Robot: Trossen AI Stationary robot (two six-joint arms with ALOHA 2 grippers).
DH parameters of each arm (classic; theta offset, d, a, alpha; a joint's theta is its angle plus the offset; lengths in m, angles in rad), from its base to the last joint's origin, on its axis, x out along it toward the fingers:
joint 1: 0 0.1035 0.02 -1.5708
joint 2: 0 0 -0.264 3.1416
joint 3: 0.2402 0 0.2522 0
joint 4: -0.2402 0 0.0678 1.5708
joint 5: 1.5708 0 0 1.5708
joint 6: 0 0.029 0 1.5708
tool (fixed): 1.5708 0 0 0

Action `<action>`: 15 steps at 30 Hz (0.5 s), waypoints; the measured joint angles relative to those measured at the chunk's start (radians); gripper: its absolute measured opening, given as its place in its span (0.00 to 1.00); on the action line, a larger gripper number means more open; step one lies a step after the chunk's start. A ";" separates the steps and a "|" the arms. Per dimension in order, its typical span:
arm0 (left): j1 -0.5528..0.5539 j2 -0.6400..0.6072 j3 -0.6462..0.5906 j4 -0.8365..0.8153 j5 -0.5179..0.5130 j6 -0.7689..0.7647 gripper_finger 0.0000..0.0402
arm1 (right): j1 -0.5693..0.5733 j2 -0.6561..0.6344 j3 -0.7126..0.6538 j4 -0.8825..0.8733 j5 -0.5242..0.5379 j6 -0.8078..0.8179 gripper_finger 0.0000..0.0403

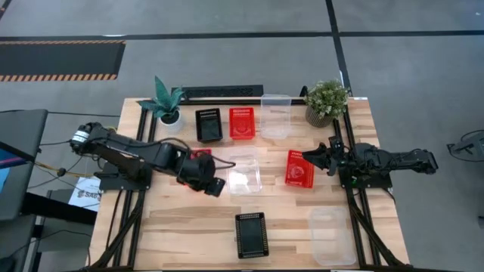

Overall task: Stack baskets by color
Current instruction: Stack the black bin on the black bin

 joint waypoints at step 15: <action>-0.201 0.000 0.000 0.050 -0.178 -0.349 0.37 | 0.000 0.000 0.000 -0.004 0.000 0.010 0.42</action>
